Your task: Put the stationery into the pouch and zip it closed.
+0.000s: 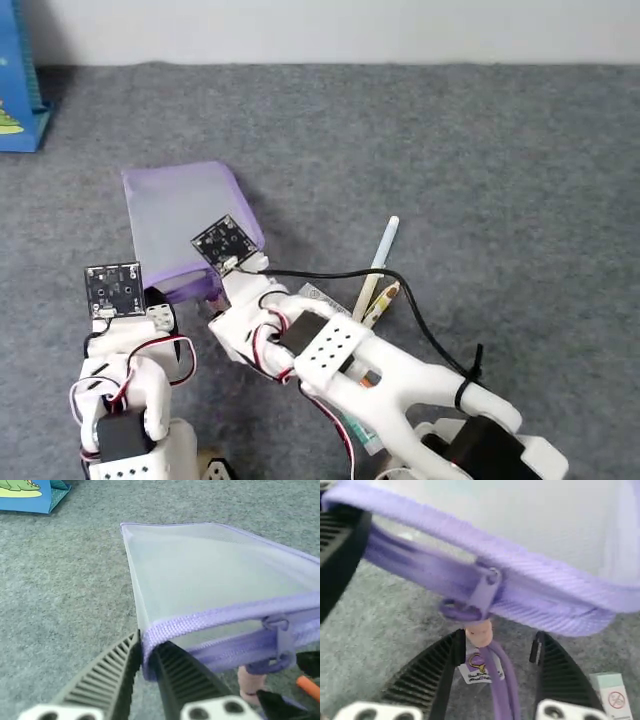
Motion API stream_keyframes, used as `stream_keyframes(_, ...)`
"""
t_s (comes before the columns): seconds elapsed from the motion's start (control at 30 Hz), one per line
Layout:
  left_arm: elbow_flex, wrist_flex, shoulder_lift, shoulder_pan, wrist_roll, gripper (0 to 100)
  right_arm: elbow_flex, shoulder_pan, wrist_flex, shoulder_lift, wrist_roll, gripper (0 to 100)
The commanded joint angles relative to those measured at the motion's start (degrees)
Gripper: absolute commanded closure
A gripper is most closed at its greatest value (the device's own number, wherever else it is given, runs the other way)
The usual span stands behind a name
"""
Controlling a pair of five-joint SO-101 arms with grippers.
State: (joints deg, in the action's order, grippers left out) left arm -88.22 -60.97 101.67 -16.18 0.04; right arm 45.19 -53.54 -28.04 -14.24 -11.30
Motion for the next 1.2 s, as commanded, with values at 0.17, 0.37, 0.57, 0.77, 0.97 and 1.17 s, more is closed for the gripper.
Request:
stream_keyframes(0.17, 2.51, -0.53, 0.62, -0.44, -0.53, 99, -2.99, -0.84, 1.27, -0.92, 0.53, 84.8)
stream_keyframes(0.37, 2.51, -0.53, 0.62, -0.44, -0.53, 99, -3.78, -1.8, 1.63, -0.92, 0.18, 85.5)
stream_keyframes(0.57, 3.03, -0.53, 0.62, -2.37, -0.53, 99, -3.87, -2.15, 3.82, -0.92, 0.0, 85.5)
stream_keyframes(0.77, 3.82, -2.02, 0.62, -3.25, -0.44, 99, -3.52, -1.98, 8.04, -0.31, 0.0, 89.5)
stream_keyframes(0.97, 3.82, -2.02, 0.62, -3.25, -0.44, 99, -3.52, -1.8, 8.04, -0.48, 0.18, 98.8)
stream_keyframes(1.17, 3.82, -2.02, 0.62, -3.52, -0.44, 99, -3.6, 2.42, 4.09, -1.45, 0.79, 99.1)
